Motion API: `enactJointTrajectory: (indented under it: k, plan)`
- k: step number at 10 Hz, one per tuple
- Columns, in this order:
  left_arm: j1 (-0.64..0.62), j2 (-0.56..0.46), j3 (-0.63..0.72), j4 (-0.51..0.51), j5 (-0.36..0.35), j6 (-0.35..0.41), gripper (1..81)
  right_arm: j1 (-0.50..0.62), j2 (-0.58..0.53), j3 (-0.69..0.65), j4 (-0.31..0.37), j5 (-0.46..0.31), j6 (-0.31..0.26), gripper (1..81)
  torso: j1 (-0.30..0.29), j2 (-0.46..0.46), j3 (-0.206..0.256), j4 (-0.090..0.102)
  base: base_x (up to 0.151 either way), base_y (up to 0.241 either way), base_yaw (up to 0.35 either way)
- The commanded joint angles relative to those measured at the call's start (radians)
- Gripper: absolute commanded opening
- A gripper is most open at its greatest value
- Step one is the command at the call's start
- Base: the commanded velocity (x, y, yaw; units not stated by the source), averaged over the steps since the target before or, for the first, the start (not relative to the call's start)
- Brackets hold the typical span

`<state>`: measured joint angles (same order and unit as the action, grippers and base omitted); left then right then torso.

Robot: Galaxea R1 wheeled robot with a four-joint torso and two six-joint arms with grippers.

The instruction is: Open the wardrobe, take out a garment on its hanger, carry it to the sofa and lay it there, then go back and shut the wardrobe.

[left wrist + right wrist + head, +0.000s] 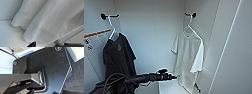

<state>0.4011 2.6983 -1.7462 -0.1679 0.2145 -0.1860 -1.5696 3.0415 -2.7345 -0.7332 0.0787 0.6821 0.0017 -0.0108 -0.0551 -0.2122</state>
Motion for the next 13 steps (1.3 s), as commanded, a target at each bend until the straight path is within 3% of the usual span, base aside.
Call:
enactJointTrajectory:
  k: [1, 7, 9, 12, 13]
  plan:
    - [-0.337, 0.003, -0.024, -0.018, 0.062, -0.163, 81.1, 0.052, 0.009, 0.003, 0.001, -0.042, 0.005, 81.1, 0.000, 0.000, 0.000, 0.000, 0.000, 0.000, 0.000]
    - [-0.586, 0.057, -0.044, -0.018, 0.048, -0.469, 81.1, 0.045, 0.010, 0.006, -0.006, -0.030, 0.002, 81.1, 0.000, 0.001, -0.001, 0.000, 0.000, 0.000, 0.000]
    - [-0.636, 0.072, -0.064, -0.018, 0.017, -0.602, 81.1, 0.041, 0.009, 0.009, -0.005, -0.028, 0.002, 81.1, 0.001, 0.001, -0.001, 0.000, 0.000, 0.000, 0.000]
    - [-0.708, 0.094, -0.104, -0.018, -0.001, -0.737, 81.1, 0.041, 0.009, 0.009, 0.001, -0.028, 0.000, 81.1, 0.001, 0.001, -0.001, 0.000, 0.000, 0.000, 0.000]
    - [-0.728, 0.097, -0.107, -0.018, -0.001, -0.751, 81.1, 0.039, 0.010, 0.009, 0.003, -0.027, 0.003, 81.1, 0.001, 0.001, -0.001, 0.000, 0.000, 0.000, 0.000]
